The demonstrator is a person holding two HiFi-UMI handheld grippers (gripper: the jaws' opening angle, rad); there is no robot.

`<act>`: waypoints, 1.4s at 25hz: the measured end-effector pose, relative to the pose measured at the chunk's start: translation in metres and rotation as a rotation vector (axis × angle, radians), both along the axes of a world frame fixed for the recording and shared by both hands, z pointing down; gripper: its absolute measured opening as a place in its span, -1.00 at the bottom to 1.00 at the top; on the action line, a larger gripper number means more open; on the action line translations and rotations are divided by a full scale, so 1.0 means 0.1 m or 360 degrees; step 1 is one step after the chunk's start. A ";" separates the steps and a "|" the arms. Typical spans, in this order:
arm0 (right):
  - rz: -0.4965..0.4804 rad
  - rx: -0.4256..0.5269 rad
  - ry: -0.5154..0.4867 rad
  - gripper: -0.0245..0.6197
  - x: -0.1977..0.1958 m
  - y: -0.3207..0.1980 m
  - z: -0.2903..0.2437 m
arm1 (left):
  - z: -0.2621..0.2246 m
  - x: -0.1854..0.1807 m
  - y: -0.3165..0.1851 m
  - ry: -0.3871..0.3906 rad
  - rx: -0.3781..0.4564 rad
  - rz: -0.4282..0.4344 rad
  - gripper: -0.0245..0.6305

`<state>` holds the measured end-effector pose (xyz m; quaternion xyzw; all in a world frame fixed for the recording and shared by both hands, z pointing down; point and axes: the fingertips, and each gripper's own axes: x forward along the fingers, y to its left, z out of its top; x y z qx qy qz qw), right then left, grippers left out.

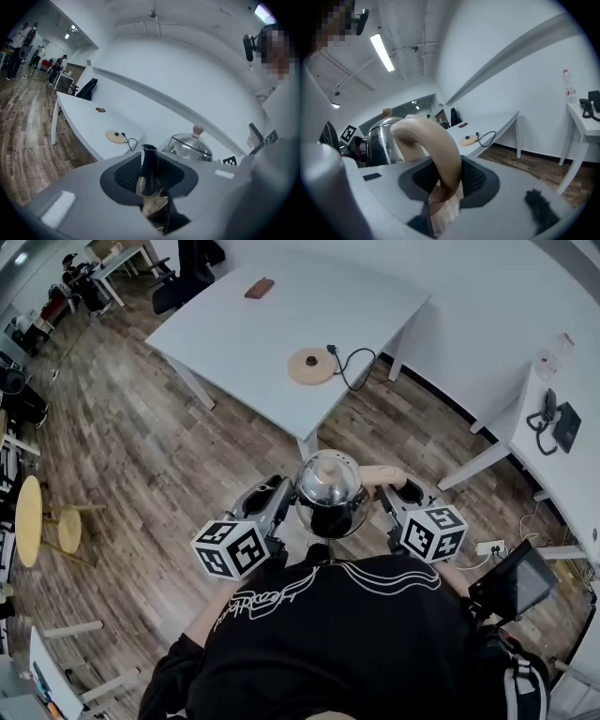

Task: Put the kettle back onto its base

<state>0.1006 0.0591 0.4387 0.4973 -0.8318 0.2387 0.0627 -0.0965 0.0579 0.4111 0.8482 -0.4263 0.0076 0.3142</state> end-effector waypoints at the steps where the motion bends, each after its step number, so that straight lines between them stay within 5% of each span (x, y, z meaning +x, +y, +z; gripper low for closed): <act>1: 0.0011 -0.0006 -0.0001 -0.56 -0.06 -0.17 0.00 | 0.00 -0.05 -0.19 -0.0003 -0.0005 0.0013 -0.64; 8: 0.0080 0.0027 0.0008 -0.56 -0.24 -1.01 -0.07 | -0.08 -0.23 -1.18 -0.0024 0.0014 0.0119 -0.64; 16: 0.0084 -0.0034 0.0011 -0.56 -0.15 -1.41 0.12 | 0.12 -0.11 -1.65 -0.0033 -0.0063 0.0171 -0.64; 35: -0.0142 -0.0060 0.0006 -0.56 0.13 -3.09 0.26 | 0.24 0.15 -3.05 -0.0029 -0.0077 -0.0055 -0.64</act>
